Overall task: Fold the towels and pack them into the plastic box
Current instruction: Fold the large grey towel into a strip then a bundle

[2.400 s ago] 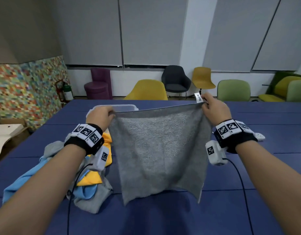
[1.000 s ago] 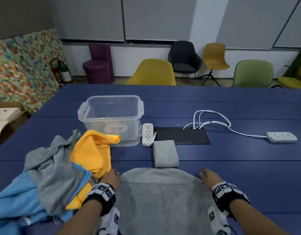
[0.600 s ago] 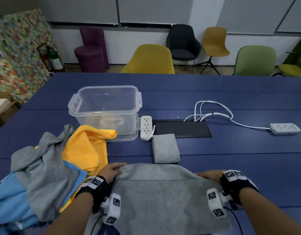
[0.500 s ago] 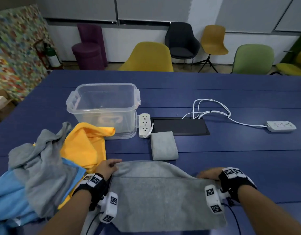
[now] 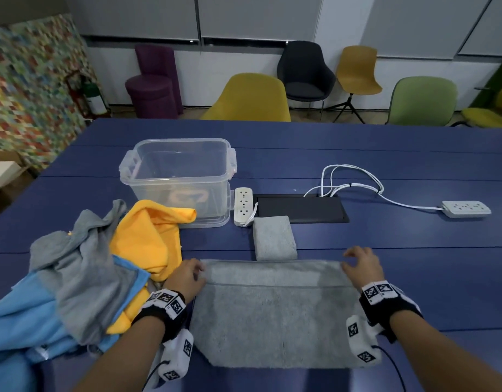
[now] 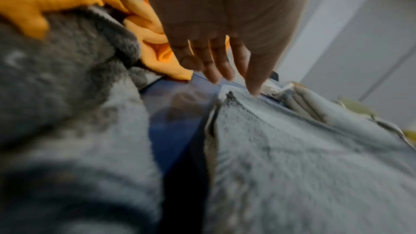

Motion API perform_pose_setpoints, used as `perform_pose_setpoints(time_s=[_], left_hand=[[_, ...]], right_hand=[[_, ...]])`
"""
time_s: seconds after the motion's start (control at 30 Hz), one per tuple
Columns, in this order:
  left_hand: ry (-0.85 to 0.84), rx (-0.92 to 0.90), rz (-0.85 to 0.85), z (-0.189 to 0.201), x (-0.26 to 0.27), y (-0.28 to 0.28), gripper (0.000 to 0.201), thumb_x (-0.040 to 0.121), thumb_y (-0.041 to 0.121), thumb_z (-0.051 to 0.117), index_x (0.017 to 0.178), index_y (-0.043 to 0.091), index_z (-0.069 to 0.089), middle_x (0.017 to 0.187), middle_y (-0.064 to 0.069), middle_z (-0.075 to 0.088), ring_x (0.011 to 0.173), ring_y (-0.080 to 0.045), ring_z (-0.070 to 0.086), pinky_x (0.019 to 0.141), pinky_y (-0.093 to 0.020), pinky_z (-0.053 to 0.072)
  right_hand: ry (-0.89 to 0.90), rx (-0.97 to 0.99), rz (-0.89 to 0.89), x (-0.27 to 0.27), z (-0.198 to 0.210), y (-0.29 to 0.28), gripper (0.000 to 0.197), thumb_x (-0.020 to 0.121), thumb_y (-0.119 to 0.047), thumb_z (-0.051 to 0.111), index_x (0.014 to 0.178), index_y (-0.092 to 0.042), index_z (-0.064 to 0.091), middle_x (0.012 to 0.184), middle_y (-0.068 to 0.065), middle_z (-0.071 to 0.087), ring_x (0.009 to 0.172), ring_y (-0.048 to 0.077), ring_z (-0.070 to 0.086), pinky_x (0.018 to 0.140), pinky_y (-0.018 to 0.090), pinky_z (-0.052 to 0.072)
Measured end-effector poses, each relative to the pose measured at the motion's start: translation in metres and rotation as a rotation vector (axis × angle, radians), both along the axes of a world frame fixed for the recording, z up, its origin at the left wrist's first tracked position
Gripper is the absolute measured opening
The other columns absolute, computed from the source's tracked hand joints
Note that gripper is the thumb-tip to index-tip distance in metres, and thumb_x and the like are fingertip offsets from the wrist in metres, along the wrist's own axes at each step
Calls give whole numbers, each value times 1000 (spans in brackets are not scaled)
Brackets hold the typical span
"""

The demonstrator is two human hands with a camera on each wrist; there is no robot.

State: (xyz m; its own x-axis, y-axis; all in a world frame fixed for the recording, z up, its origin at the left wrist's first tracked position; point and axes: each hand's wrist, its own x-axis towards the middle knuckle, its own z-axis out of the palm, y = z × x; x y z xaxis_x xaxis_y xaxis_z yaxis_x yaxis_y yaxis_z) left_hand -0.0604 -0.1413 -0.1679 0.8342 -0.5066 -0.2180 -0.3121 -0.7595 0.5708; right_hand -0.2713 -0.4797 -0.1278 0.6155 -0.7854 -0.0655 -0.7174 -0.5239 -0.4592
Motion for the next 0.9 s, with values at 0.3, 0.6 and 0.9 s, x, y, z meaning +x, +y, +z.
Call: perform_pose_setpoints(time_s=[0.3, 0.6, 0.9], left_hand=[[125, 457, -367, 8, -28, 7, 44, 85, 27, 61, 125, 27, 44, 134, -1, 39, 117, -21, 52, 94, -29, 44], [312, 224, -315, 36, -9, 18, 18, 87, 17, 63, 101, 6, 67, 85, 3, 59, 80, -9, 54, 61, -8, 39], [3, 231, -239, 24, 14, 15, 21, 92, 27, 56, 102, 12, 68, 97, 0, 60, 102, -19, 59, 83, -25, 42]], right_hand=[[821, 176, 494, -20, 1, 32, 58, 88, -11, 57, 141, -17, 33, 144, 8, 38, 127, 25, 46, 97, 29, 41], [804, 321, 492, -31, 38, 2, 20, 78, -7, 63, 98, -6, 68, 73, -8, 60, 66, 7, 53, 58, 21, 42], [669, 67, 396, -6, 28, -10, 18, 89, -6, 48, 87, -13, 65, 99, 9, 63, 98, 25, 61, 78, 30, 49]])
